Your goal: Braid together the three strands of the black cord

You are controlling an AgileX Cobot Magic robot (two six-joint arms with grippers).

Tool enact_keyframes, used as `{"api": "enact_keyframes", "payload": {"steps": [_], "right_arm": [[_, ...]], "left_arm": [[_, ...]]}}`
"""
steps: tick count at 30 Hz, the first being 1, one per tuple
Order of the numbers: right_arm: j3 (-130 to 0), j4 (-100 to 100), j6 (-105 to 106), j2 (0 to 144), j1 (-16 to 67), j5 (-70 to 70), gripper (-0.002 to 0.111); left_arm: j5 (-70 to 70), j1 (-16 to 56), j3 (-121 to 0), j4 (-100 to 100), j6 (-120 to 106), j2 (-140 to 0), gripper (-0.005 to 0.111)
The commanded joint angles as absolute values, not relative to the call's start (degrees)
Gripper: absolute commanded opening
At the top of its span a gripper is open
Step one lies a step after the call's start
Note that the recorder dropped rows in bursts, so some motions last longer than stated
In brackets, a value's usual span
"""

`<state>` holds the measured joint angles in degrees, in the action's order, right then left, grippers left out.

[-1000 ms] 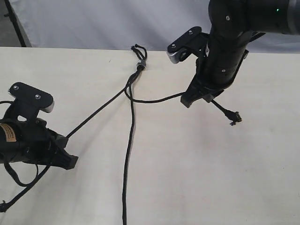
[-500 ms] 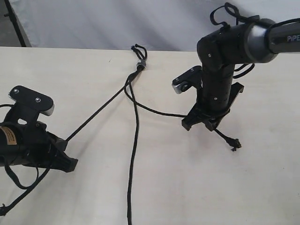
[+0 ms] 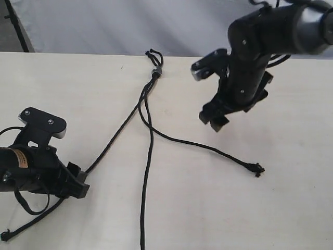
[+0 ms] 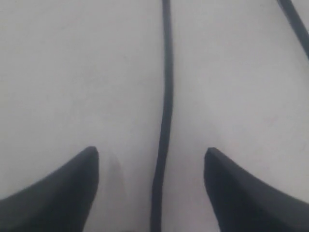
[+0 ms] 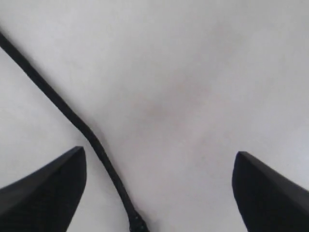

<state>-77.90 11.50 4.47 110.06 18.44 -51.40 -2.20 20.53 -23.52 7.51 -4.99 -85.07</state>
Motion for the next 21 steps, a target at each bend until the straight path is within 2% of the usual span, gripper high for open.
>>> {"api": "enact_keyframes", "payload": {"steps": [1, 5, 10, 16, 21], "right_arm": [[-76.4, 10.4, 4.3, 99.3, 18.3, -45.9, 0.078], [-69.8, 10.1, 2.9, 90.1, 18.3, -37.3, 0.078], [-58.5, 10.1, 1.3, 81.9, 18.3, -25.3, 0.078], [-49.9, 10.4, 1.8, 80.5, 18.3, -16.4, 0.078], [-47.5, 10.5, 1.8, 80.5, 18.3, -13.2, 0.078]], "left_arm": [[-3.1, 20.2, -23.3, 8.1, -4.5, -85.2, 0.068], [-2.8, 21.7, -23.4, 8.1, -3.6, -85.2, 0.068], [1.6, 29.4, -26.7, 8.1, -2.6, -85.2, 0.068], [9.6, 38.8, -35.7, 8.1, 1.3, -86.2, 0.068], [12.3, 41.4, -41.2, 8.1, 1.8, -93.1, 0.068]]}}
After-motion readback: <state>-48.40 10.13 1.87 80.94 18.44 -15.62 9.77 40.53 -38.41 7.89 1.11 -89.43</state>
